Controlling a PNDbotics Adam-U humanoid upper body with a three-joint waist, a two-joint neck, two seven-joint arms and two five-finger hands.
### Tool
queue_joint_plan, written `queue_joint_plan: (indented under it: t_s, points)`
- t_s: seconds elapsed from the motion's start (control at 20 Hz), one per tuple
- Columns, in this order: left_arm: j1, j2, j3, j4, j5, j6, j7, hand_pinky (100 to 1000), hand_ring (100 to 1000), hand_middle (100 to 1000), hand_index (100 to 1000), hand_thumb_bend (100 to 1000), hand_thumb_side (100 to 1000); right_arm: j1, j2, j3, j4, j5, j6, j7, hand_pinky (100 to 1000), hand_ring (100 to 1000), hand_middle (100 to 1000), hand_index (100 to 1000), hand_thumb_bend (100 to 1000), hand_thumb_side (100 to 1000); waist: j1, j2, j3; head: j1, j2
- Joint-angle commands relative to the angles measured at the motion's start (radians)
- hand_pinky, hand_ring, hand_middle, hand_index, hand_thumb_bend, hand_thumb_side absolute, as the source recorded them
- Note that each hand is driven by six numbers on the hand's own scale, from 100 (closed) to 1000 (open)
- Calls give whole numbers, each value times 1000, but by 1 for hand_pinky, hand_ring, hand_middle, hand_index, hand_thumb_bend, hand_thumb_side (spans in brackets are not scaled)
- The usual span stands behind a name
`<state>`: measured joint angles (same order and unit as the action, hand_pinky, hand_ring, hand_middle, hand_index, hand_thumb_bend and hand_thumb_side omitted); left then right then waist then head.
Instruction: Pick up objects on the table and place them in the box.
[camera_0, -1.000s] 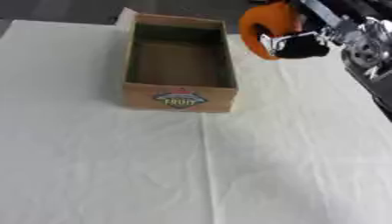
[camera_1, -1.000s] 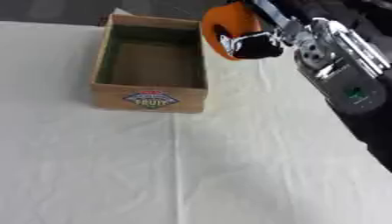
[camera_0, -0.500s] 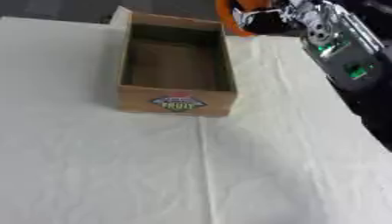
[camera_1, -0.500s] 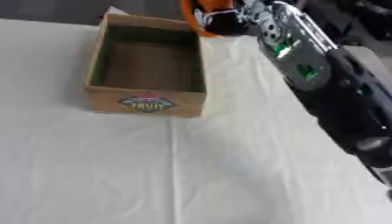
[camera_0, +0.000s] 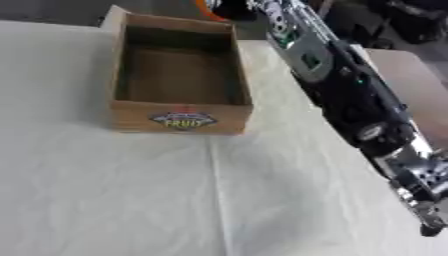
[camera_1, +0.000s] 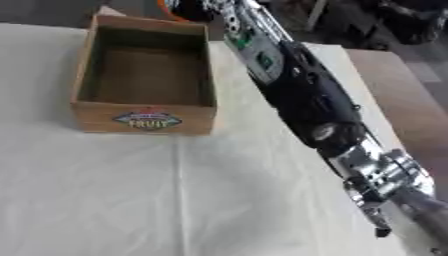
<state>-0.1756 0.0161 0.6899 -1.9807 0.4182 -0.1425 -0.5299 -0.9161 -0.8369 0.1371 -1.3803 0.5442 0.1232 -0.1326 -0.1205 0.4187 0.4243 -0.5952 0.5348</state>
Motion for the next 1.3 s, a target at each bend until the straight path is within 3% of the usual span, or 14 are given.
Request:
queue_joint_plan:
  t_s: [0.05,0.45,0.95,1.1,1.3]
  points:
    - [2,7,-3,-19,7,-7,-10,407,485,504,579,100,683,-29,-12,-2,53,23,-26,-33,778,520,361,506,100,210,4,-15,8,-26,-8]
    - [6,-6,-4,-19,3,-18,-25,406,484,503,575,100,682,-42,20,31,115,107,-93,14,778,544,368,509,100,207,-2,2,36,-57,-17]
    - [29,-23,-5,-19,-13,-34,-45,404,481,501,570,100,683,-24,10,90,160,250,-227,154,777,654,438,532,100,210,-8,15,66,-110,-44]
    - [30,-26,-8,-19,-14,-37,-49,403,481,501,568,100,676,-30,18,100,188,295,-273,199,785,703,494,596,100,211,-9,18,73,-112,-44]
    - [51,-42,0,-19,-36,-43,-57,402,479,499,563,100,675,-41,19,86,208,357,-334,260,797,738,602,783,100,204,-13,19,71,-94,-28]
